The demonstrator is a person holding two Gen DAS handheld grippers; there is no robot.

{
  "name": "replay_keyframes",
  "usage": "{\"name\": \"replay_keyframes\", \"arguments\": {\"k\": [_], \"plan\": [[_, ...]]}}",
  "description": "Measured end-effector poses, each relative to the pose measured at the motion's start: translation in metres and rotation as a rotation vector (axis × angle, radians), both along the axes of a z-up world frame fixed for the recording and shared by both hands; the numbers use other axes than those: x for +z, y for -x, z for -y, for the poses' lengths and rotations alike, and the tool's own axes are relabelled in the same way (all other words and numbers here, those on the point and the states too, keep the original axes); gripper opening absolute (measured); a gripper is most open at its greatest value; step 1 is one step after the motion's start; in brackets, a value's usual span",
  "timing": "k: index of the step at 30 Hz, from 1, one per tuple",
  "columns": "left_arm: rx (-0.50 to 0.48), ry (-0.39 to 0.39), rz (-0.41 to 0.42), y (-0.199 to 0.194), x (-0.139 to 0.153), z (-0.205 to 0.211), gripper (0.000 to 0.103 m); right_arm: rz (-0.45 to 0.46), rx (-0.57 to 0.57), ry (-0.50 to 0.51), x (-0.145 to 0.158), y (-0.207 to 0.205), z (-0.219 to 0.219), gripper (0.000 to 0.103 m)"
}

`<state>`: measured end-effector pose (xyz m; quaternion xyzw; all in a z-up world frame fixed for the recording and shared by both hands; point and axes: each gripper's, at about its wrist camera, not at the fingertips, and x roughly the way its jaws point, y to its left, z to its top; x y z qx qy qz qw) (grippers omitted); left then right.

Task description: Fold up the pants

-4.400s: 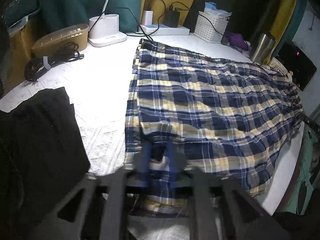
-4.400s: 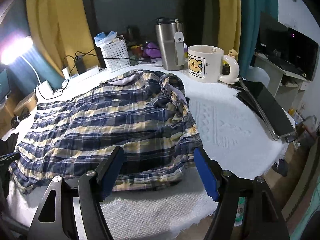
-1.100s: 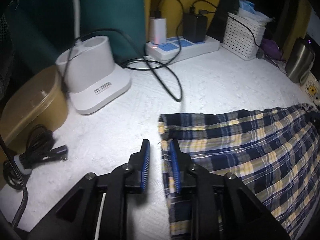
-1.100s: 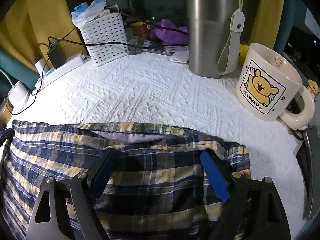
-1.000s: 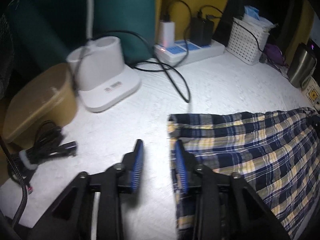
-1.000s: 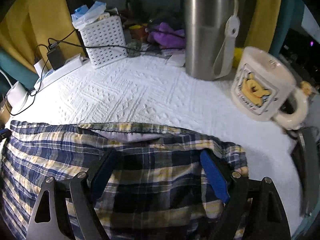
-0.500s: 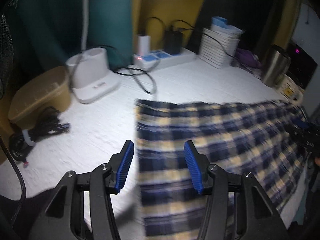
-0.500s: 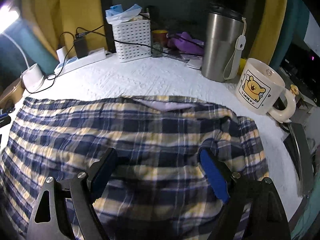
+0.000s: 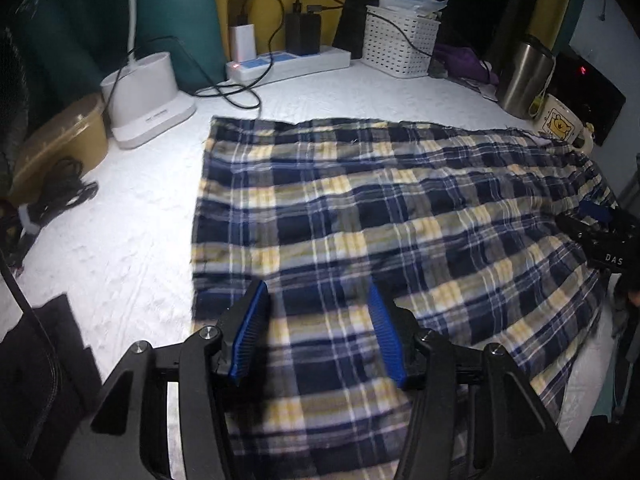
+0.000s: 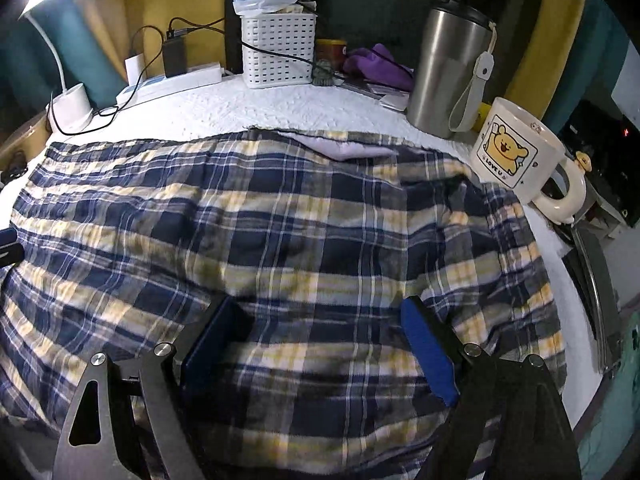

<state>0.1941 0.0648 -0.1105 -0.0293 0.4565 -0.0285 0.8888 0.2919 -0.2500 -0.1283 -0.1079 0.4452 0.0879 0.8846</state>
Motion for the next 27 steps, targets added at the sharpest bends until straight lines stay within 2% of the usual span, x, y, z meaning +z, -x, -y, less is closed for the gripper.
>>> {"name": "replay_keyframes", "arguments": {"k": [7, 10, 15, 20, 23, 27], "plan": [[0.047, -0.010, -0.009, 0.015, 0.004, 0.002, 0.052, 0.009, 0.006, 0.006, -0.001, 0.018, 0.007, 0.086], [0.018, 0.028, 0.023, 0.029, 0.011, 0.014, 0.052, 0.014, 0.001, 0.002, -0.001, 0.029, 0.012, 0.086], [-0.094, 0.047, 0.061, 0.051, 0.017, 0.050, 0.052, 0.030, -0.005, 0.012, 0.001, 0.045, 0.016, 0.086], [-0.126, 0.035, 0.009, 0.062, 0.001, 0.068, 0.052, 0.049, -0.006, 0.012, 0.000, 0.061, 0.020, 0.086], [-0.137, -0.009, 0.034, 0.074, -0.002, 0.071, 0.052, 0.058, -0.010, 0.002, 0.000, 0.068, 0.024, 0.086], [-0.133, -0.026, 0.049, 0.086, -0.003, 0.071, 0.052, 0.074, -0.011, -0.012, 0.000, 0.079, 0.029, 0.086]]}}
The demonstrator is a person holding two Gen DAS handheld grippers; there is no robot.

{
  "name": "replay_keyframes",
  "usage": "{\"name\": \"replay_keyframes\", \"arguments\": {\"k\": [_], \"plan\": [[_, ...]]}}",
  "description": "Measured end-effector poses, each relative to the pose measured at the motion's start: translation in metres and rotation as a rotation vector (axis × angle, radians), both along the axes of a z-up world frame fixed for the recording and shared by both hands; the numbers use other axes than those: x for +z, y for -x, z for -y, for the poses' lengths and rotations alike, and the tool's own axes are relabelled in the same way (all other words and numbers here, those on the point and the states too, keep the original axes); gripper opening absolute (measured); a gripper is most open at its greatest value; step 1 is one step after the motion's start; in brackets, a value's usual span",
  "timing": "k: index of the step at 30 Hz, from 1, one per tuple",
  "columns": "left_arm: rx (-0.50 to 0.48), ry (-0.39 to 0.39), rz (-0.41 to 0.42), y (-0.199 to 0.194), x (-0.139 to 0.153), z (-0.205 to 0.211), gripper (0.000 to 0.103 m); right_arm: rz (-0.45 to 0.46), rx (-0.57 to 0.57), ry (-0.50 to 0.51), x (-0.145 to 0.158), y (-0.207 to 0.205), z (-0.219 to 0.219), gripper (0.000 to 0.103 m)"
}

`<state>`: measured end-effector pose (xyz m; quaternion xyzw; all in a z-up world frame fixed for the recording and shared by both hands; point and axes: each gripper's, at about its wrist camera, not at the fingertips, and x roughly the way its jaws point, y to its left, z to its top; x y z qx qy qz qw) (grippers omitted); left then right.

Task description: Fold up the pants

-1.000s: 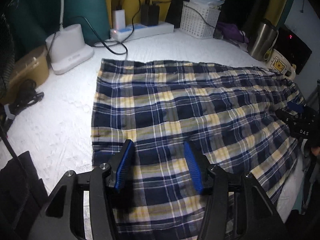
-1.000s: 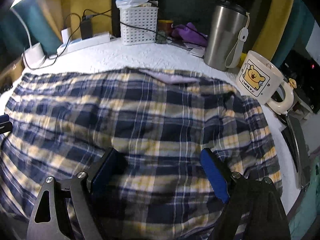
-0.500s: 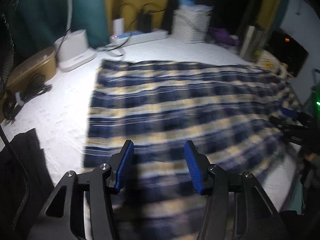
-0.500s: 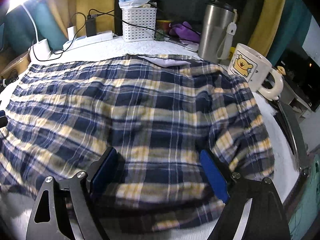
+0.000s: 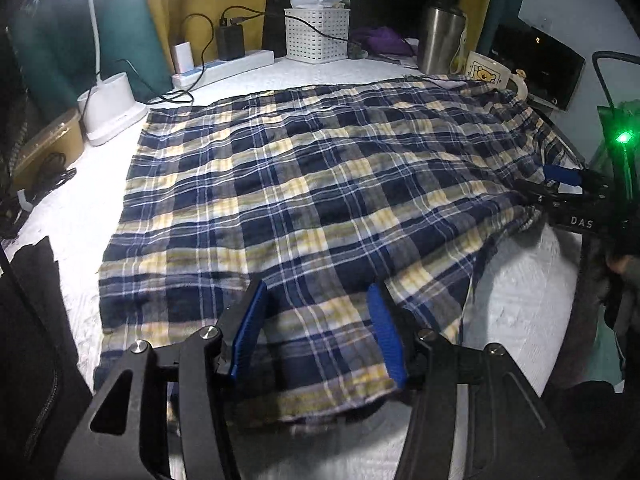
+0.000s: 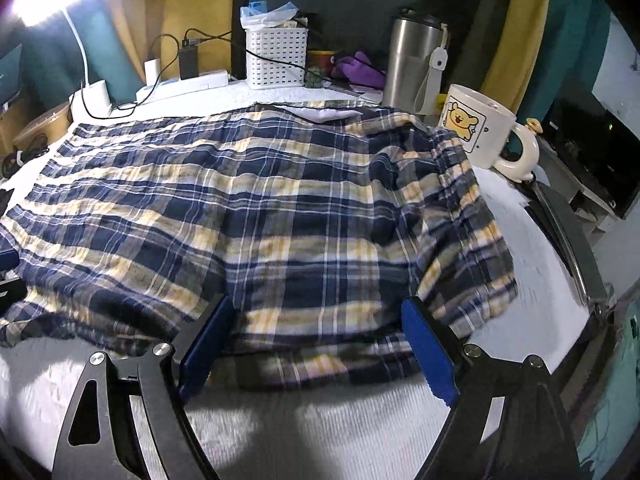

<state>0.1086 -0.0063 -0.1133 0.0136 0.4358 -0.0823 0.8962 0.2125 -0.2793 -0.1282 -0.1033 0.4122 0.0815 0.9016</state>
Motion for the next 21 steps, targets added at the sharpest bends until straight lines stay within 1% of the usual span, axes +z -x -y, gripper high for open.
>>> {"name": "replay_keyframes", "arguments": {"k": [4, 5, 7, 8, 9, 11, 14, 17, 21], "plan": [[-0.012, -0.018, -0.008, 0.006, 0.000, 0.000, 0.052, 0.001, 0.001, -0.004, 0.001, 0.012, 0.004, 0.087], [-0.016, -0.013, -0.018, 0.007, 0.001, -0.002, 0.052, -0.001, -0.001, -0.012, 0.002, 0.015, 0.006, 0.090], [-0.008, 0.020, -0.033, 0.008, 0.004, -0.011, 0.052, -0.004, -0.002, -0.028, 0.003, 0.020, 0.010, 0.096], [-0.002, 0.027, -0.034, 0.009, 0.005, -0.013, 0.052, -0.008, 0.003, -0.045, 0.004, 0.024, 0.013, 0.100], [0.006, 0.026, -0.030, 0.010, 0.007, -0.017, 0.052, -0.012, 0.003, -0.063, 0.005, 0.026, 0.017, 0.102], [0.031, 0.017, -0.012, 0.011, 0.012, -0.024, 0.052, -0.012, -0.019, -0.101, 0.008, 0.030, 0.026, 0.102], [0.073, 0.025, 0.016, 0.009, 0.022, -0.036, 0.052, -0.015, -0.052, -0.176, 0.014, 0.031, 0.040, 0.102], [0.111, 0.026, 0.038, 0.006, 0.029, -0.047, 0.052, -0.012, -0.072, -0.227, 0.017, 0.029, 0.049, 0.102], [0.162, 0.029, 0.044, -0.001, 0.034, -0.059, 0.052, -0.034, -0.092, -0.297, 0.013, 0.020, 0.058, 0.102]]}}
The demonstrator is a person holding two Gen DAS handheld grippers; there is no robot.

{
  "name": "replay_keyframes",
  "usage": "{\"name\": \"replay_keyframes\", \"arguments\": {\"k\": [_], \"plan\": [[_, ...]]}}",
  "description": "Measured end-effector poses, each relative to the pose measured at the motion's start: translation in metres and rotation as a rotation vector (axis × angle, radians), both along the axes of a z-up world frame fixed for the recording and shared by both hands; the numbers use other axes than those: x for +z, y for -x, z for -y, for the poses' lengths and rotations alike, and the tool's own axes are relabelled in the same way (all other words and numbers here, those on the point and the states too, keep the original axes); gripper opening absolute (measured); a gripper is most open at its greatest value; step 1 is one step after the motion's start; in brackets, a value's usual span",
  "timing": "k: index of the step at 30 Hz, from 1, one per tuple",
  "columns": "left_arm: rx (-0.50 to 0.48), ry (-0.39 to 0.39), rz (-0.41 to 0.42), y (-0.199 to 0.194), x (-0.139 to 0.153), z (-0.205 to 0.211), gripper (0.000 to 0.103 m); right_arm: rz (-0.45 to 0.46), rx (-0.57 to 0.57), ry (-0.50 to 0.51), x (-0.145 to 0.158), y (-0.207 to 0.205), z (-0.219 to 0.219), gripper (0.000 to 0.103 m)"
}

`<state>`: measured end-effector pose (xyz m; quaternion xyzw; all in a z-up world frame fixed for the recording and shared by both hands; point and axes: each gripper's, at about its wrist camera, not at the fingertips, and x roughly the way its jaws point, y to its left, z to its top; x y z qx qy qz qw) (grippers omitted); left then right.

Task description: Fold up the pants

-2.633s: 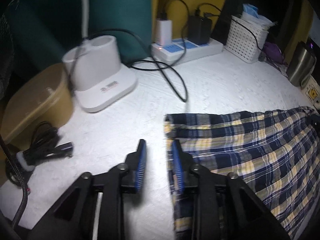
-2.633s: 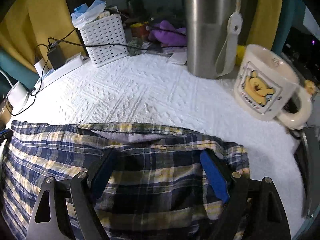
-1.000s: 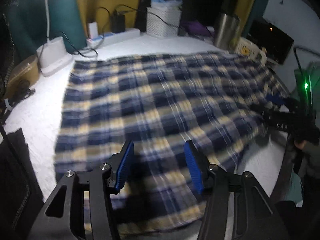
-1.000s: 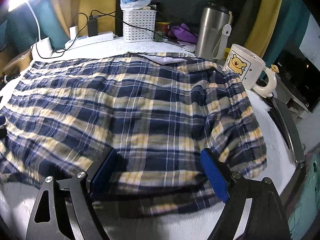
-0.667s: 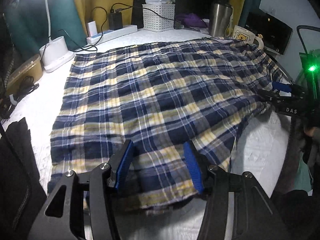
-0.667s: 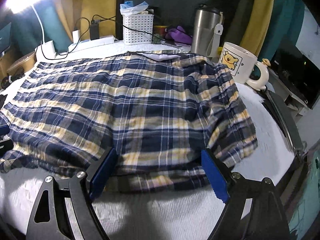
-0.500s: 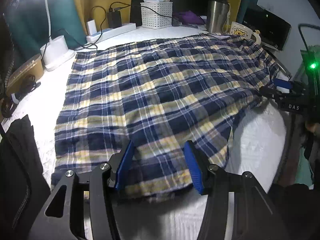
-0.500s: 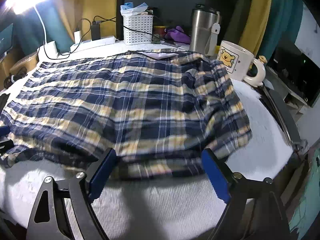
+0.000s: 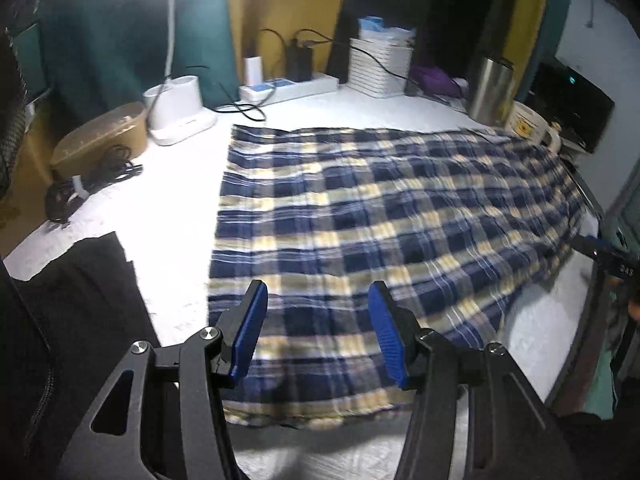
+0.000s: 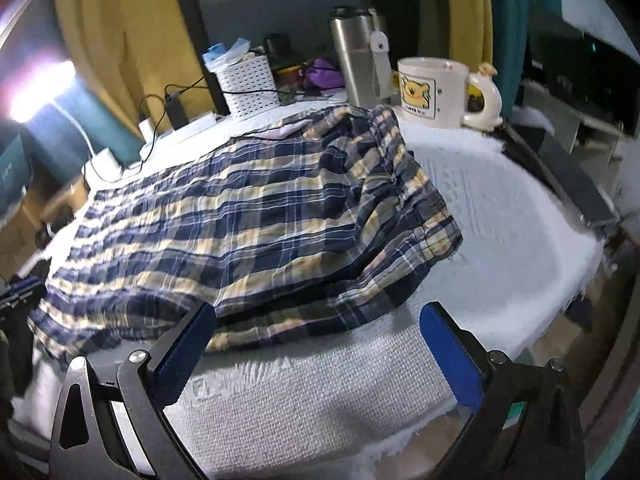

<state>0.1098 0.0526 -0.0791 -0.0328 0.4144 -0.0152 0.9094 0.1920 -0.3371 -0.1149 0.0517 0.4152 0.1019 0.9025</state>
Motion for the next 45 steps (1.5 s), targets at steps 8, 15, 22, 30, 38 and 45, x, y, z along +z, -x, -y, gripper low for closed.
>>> {"name": "replay_keyframes", "arguments": {"k": [8, 15, 22, 30, 38, 45], "plan": [[0.054, 0.001, -0.031, -0.009, -0.006, -0.014, 0.052, -0.029, -0.015, -0.063, -0.009, -0.025, 0.009, 0.102], [0.108, -0.003, -0.049, -0.020, -0.010, -0.029, 0.052, -0.023, -0.010, -0.071, -0.011, -0.046, 0.007, 0.102], [0.134, -0.008, -0.059, -0.030, -0.011, -0.038, 0.052, -0.018, -0.008, -0.097, -0.011, -0.067, 0.003, 0.102], [0.146, -0.005, -0.080, -0.036, -0.018, -0.039, 0.052, -0.019, -0.040, -0.240, -0.012, -0.087, 0.010, 0.102], [0.160, -0.004, -0.078, -0.038, -0.017, -0.036, 0.052, -0.074, 0.074, -0.269, -0.016, -0.113, -0.003, 0.055], [0.153, -0.008, -0.074, -0.039, -0.014, -0.031, 0.052, -0.052, 0.108, -0.264, -0.016, -0.116, -0.005, 0.016]]}}
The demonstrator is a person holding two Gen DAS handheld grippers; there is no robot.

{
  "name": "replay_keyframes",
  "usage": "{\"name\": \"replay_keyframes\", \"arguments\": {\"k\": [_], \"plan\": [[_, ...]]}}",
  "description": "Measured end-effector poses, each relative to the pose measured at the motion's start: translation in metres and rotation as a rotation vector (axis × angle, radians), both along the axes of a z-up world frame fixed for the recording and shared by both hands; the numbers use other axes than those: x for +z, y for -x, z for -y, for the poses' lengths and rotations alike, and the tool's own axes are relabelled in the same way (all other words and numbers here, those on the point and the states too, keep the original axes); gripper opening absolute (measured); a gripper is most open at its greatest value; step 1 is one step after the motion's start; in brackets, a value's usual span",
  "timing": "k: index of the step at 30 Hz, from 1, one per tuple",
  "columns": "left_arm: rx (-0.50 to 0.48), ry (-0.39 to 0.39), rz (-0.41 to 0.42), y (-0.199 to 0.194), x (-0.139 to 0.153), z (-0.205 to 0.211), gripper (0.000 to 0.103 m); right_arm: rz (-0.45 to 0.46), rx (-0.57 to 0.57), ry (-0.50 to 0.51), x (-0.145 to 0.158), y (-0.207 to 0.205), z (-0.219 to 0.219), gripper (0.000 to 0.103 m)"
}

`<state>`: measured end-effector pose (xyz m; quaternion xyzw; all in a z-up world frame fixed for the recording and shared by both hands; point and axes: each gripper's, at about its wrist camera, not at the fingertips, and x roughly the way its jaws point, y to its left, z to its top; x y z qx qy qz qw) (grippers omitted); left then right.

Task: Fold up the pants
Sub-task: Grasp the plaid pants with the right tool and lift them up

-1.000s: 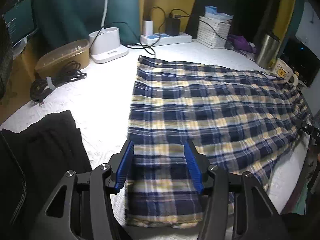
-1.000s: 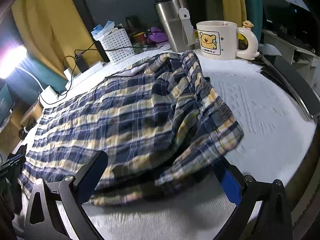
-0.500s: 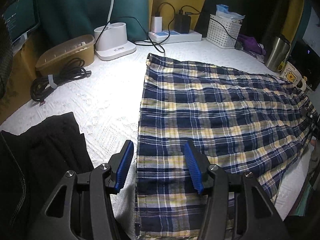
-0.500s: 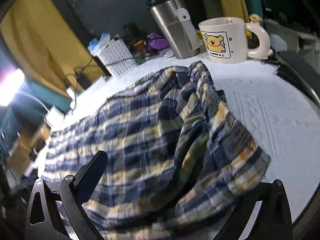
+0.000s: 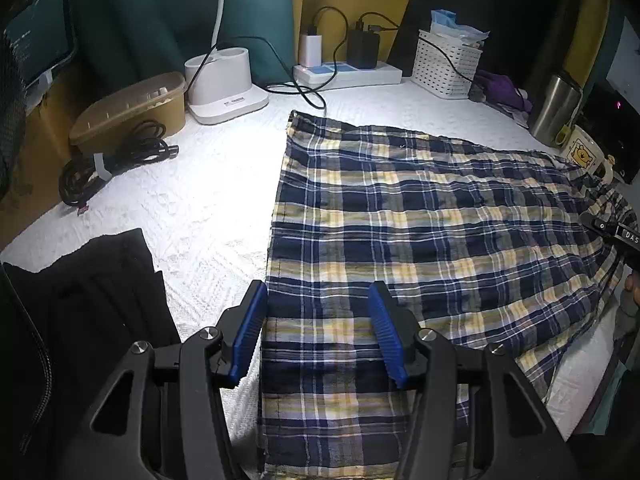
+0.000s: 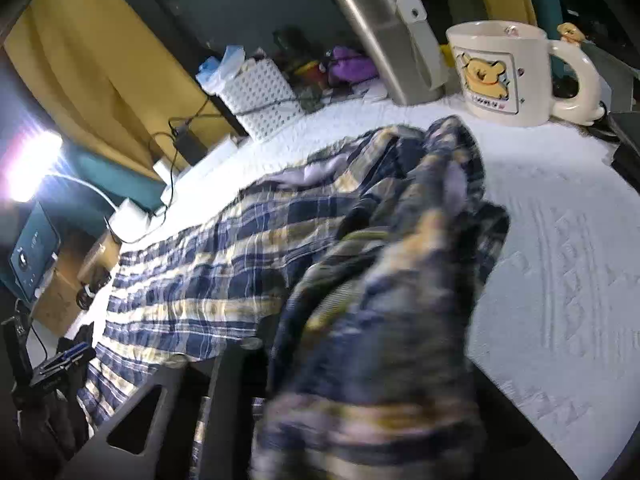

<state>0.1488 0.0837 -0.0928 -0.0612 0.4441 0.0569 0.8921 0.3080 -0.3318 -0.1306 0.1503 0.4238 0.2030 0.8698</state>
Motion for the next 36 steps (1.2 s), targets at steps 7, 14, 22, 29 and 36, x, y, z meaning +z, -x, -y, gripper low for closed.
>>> {"name": "replay_keyframes", "arguments": {"k": [7, 14, 22, 29, 36], "plan": [[-0.021, -0.005, 0.014, -0.005, 0.011, 0.009, 0.052, 0.070, -0.053, 0.042, 0.018, 0.003, 0.028, 0.011], [-0.076, -0.001, 0.031, -0.012, 0.020, 0.029, 0.052, 0.088, -0.158, 0.041, 0.034, 0.008, 0.073, 0.011], [-0.101, 0.027, 0.037, -0.013, 0.017, 0.033, 0.052, 0.140, -0.151, 0.098, 0.059, 0.016, 0.067, 0.011], [-0.095, 0.042, 0.065, -0.002, 0.019, 0.017, 0.052, 0.214, -0.105, 0.123, 0.093, 0.026, 0.034, 0.011], [-0.096, 0.085, 0.092, 0.008, 0.016, 0.001, 0.052, 0.269, -0.053, 0.148, 0.119, 0.034, -0.009, 0.011]]}}
